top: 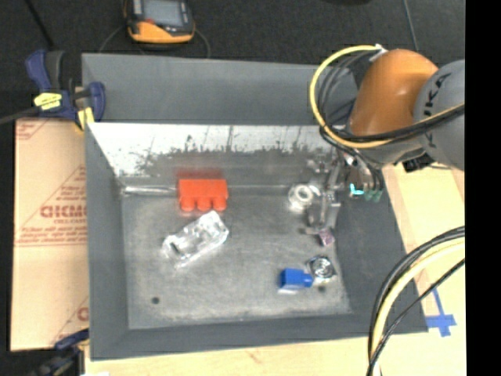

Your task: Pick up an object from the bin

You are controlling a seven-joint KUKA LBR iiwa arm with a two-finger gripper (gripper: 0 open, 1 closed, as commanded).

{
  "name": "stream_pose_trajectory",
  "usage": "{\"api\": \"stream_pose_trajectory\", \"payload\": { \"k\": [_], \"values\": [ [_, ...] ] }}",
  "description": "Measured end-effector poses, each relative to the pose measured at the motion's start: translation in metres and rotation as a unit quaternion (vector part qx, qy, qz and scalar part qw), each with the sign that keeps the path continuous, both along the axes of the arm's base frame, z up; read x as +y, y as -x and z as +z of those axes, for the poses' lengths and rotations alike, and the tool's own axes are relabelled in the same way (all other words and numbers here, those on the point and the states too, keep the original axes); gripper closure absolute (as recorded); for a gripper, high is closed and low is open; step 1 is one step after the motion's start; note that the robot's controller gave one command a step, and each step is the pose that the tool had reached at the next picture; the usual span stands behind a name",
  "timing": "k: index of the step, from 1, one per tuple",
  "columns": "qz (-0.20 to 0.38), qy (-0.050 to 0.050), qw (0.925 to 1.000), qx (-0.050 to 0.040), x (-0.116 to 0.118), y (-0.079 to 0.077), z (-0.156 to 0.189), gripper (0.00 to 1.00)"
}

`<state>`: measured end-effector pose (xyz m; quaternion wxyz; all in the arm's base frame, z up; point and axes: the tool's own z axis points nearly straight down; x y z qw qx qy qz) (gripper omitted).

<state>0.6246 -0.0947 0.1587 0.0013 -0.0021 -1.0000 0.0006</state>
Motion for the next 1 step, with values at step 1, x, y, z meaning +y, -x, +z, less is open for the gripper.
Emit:
{"api": "stream_pose_trajectory", "payload": {
  "k": [1],
  "values": [
    [0.154,0.001,0.9881,-0.0026,-0.0502,0.0252,-0.0820,0.00]
  ]
}}
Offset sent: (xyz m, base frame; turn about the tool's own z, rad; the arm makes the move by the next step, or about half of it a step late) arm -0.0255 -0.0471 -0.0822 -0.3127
